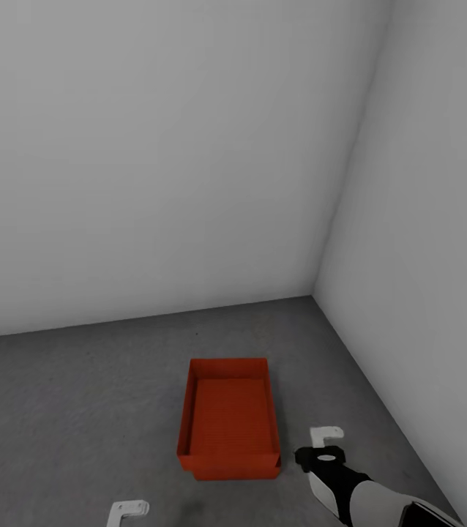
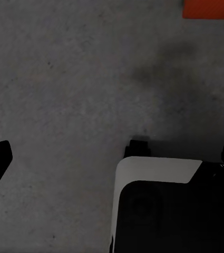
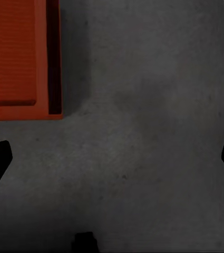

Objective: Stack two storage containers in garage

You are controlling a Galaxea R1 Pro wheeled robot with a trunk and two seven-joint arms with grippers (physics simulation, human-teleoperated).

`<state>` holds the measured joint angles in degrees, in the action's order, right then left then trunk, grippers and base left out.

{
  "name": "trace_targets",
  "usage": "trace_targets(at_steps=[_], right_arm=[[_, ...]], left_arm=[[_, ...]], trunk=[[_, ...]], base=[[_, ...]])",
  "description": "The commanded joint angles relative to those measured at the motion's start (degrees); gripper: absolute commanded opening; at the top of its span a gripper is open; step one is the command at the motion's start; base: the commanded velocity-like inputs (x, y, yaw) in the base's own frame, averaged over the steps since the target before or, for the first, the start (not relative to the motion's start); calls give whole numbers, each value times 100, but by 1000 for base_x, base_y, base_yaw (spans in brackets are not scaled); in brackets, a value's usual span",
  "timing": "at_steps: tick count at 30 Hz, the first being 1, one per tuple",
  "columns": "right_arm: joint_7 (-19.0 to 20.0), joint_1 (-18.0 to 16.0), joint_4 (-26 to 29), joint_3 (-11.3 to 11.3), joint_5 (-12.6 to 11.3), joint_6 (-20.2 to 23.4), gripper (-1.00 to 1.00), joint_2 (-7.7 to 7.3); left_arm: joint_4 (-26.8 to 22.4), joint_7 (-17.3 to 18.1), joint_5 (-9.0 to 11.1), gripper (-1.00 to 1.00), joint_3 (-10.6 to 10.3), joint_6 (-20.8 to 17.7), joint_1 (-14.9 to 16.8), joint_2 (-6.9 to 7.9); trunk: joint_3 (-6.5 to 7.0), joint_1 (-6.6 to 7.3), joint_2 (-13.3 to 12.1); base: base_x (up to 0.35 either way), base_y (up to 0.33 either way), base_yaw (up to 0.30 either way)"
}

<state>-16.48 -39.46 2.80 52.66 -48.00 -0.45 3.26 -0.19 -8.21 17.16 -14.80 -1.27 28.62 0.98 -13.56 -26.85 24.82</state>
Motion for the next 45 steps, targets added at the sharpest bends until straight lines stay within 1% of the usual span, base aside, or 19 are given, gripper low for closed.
trace_targets(at_steps=[1, 8, 14, 20, 22, 26, 32, 39, 40, 45], right_arm=[[-17, 4, -70, 51, -57, -9, 100, 5], [-6, 57, -241, 48, -90, -11, 100, 3], [-13, 329, -269, 43, -122, -81, 100, -5], [-9, 520, -271, 47, -129, -93, 100, -1], [-9, 665, -271, 50, -130, -96, 100, -1], [-6, 750, -271, 51, -130, -91, 100, -1], [-5, 937, -271, 49, -130, -91, 100, -1], [-5, 1292, -271, 51, -130, -102, 100, -1], [-5, 1384, -271, 51, -130, -109, 100, -1], [-5, 1530, -271, 50, -130, -138, 100, -5]], left_arm=[[-1, -14, 46, 100, -49, -13, 4, 0], [-7, -14, 42, 100, -49, -13, 4, -7], [-7, -14, 42, 100, -49, -13, 4, -10], [0, -14, 46, 100, -49, -13, 4, -10], [1, -14, 50, 100, -49, -13, 4, -16], [1, -13, 50, 100, -49, -14, -7, -21], [1, -8, 43, 100, -49, -14, -114, -22], [1, -5, 43, 100, -49, -12, -200, -21], [1, -5, 42, 100, -49, -13, -220, -25], [1, -5, 42, 100, -49, -8, -247, -27]], trunk=[[-10, -3, 10], [-10, -3, 10], [16, -3, 10], [64, -3, 10], [81, -3, 10], [114, -3, 10], [164, -3, 10], [219, -3, 10], [227, -3, 10], [267, -3, 10]], base=[[0, 0, 0], [0, 0, 0], [0, 0, 39], [0, 0, 78], [0, 0, 81], [0, 0, 82], [0, 0, 82], [0, 0, 81], [0, 0, 79], [0, 0, 78]])
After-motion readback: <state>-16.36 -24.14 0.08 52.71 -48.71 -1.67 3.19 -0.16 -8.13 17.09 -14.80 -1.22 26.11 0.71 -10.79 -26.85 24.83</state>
